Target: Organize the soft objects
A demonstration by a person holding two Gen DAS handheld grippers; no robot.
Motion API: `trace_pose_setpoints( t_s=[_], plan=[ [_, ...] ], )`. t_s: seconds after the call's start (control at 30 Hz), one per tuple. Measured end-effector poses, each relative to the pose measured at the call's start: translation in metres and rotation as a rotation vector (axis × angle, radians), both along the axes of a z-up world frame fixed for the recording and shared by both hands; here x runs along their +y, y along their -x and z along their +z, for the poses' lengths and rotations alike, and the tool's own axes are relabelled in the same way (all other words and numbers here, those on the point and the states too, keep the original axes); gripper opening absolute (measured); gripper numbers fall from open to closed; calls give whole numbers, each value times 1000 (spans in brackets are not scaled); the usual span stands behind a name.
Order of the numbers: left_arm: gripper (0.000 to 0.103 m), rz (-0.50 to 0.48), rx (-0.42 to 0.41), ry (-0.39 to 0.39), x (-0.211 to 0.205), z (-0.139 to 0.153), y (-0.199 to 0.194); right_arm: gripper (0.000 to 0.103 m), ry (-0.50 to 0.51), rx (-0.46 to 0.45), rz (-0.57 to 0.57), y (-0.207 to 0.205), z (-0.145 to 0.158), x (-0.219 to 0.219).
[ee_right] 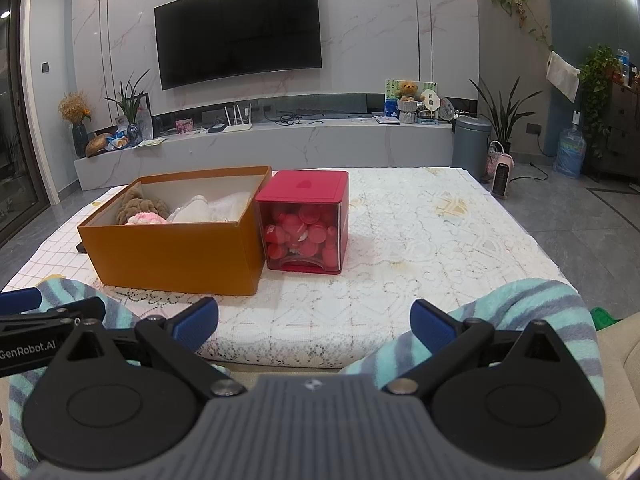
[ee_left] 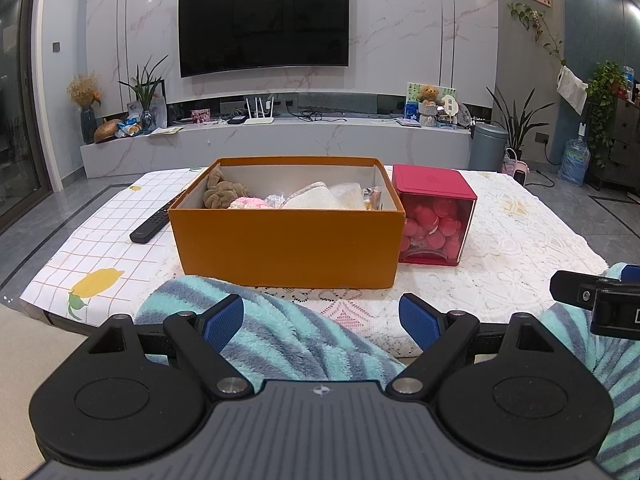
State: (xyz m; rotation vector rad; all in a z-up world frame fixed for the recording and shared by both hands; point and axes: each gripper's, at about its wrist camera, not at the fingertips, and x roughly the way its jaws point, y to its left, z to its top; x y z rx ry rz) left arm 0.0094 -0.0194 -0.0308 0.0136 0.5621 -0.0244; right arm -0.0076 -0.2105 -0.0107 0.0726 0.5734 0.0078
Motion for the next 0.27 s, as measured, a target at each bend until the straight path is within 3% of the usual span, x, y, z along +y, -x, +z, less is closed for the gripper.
trace_pose_setpoints(
  t_s=[0.27],
  plan=[
    [102,1,-9,-16,0,0,1,100,0,4,1,0,-3,0]
  ],
)
